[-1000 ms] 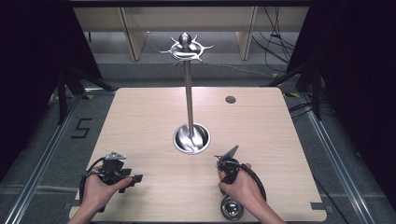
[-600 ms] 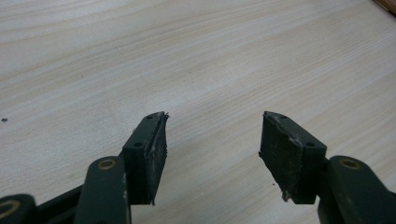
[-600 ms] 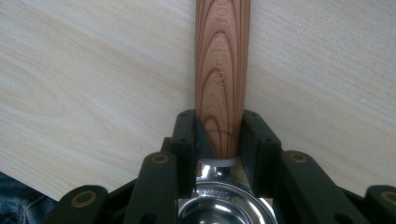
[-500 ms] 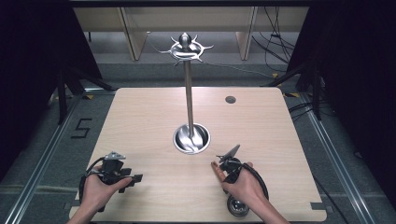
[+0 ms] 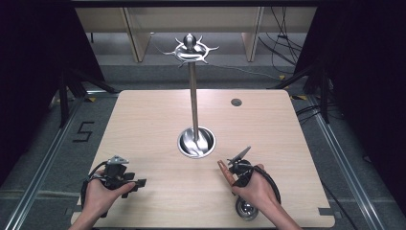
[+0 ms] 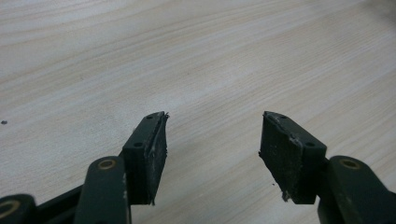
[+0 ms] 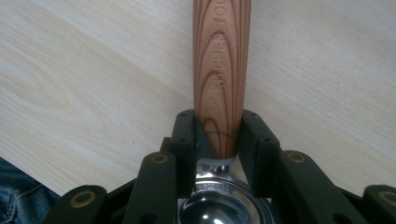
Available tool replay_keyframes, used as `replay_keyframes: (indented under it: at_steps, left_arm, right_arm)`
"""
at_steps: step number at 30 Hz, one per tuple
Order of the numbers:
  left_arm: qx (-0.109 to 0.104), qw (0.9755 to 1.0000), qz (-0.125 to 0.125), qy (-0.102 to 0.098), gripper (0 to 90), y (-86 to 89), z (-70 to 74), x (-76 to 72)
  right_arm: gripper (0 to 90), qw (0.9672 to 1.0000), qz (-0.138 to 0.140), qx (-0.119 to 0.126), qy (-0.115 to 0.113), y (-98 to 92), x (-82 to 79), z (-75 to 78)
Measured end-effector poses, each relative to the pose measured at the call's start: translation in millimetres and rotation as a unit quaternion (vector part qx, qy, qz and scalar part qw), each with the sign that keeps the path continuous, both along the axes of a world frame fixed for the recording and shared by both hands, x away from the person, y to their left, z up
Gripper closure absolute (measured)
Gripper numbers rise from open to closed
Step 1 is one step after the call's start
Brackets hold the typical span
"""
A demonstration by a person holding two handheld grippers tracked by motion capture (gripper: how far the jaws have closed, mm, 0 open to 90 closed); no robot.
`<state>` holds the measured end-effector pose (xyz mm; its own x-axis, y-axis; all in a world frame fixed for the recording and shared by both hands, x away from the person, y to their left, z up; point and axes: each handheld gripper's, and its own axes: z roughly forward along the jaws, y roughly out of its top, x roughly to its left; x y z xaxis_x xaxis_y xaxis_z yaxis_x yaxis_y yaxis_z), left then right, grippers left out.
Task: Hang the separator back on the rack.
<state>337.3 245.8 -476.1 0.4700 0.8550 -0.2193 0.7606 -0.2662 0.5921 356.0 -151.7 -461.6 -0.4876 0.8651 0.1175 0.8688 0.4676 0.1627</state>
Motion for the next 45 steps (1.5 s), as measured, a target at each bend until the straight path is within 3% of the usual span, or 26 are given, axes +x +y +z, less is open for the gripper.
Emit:
replay_keyframes:
  at_steps: [9, 13, 14, 16, 17, 24, 25, 32, 36, 38, 39, 40, 41, 44, 45]
  left_arm:
    - [-0.001, 1.0000, -0.002, -0.002, 40.5, 0.0, 0.4, -0.1]
    - [0.000, 1.0000, -0.003, -0.003, 40.5, -0.1, 0.6, -0.3]
    - [0.001, 1.0000, -0.003, -0.003, 40.5, 0.0, 0.9, -0.4]
    - [0.001, 1.0000, -0.004, -0.003, 40.5, 0.1, 1.0, -0.4]
    - [0.001, 1.0000, -0.004, -0.003, 40.5, 0.1, 1.0, -0.3]
    - [0.001, 1.0000, -0.003, -0.003, 40.5, -0.3, 0.8, -0.2]
    - [0.001, 1.0000, -0.004, -0.003, 40.4, -0.1, 0.9, -0.3]
    - [0.000, 1.0000, -0.004, -0.005, 40.4, 0.1, 1.2, -0.4]
    - [-0.002, 1.0000, -0.005, -0.004, 40.4, 0.2, 0.7, 0.1]
    - [-0.003, 1.0000, -0.006, -0.005, 40.5, 0.4, 0.6, 0.1]
    - [-0.002, 1.0000, -0.005, -0.005, 40.5, 0.4, 0.9, 0.1]
    - [-0.002, 1.0000, -0.005, -0.005, 40.4, 0.4, 0.9, 0.1]
    - [-0.003, 1.0000, -0.005, -0.005, 40.4, 0.4, 0.7, 0.1]
    - [-0.003, 1.0000, -0.006, -0.006, 40.4, 0.4, 0.7, 0.2]
    - [-0.003, 1.0000, -0.005, -0.006, 40.4, 0.4, 0.9, 0.2]
  right_arm:
    - [70.0, 0.9983, -0.022, 0.016, -0.051, -9.5, -1.7, 14.2]
    - [70.0, 0.9972, -0.029, 0.026, -0.064, -11.3, -3.3, 21.5]
    - [70.0, 0.9960, -0.013, 0.035, -0.081, -13.3, -2.6, 21.9]
    - [70.0, 0.9961, -0.015, 0.036, -0.080, -13.7, -3.0, 23.5]
    - [70.1, 0.9948, -0.016, 0.038, -0.093, -14.1, -3.4, 25.7]
    - [70.1, 0.9911, -0.017, 0.056, -0.120, -15.7, -5.6, 35.3]
    - [70.1, 0.9890, -0.007, 0.061, -0.134, -17.7, -5.4, 37.0]
    - [70.1, 0.9854, -0.001, 0.069, -0.156, -20.0, -6.1, 41.8]
    - [70.1, 0.9791, 0.006, 0.079, -0.187, -21.8, -7.0, 46.6]
    - [70.1, 0.9790, -0.001, 0.086, -0.185, -21.2, -7.9, 48.1]
    - [70.1, 0.9763, 0.005, 0.088, -0.198, -22.7, -8.0, 50.4]
    - [70.1, 0.9763, 0.005, 0.088, -0.198, -22.7, -8.0, 50.4]
    - [70.1, 0.9736, 0.005, 0.094, -0.208, -23.0, -8.4, 52.1]
    - [70.1, 0.9703, 0.005, 0.102, -0.219, -23.7, -9.3, 55.4]
    - [70.1, 0.9692, 0.020, 0.098, -0.225, -26.3, -8.2, 57.6]
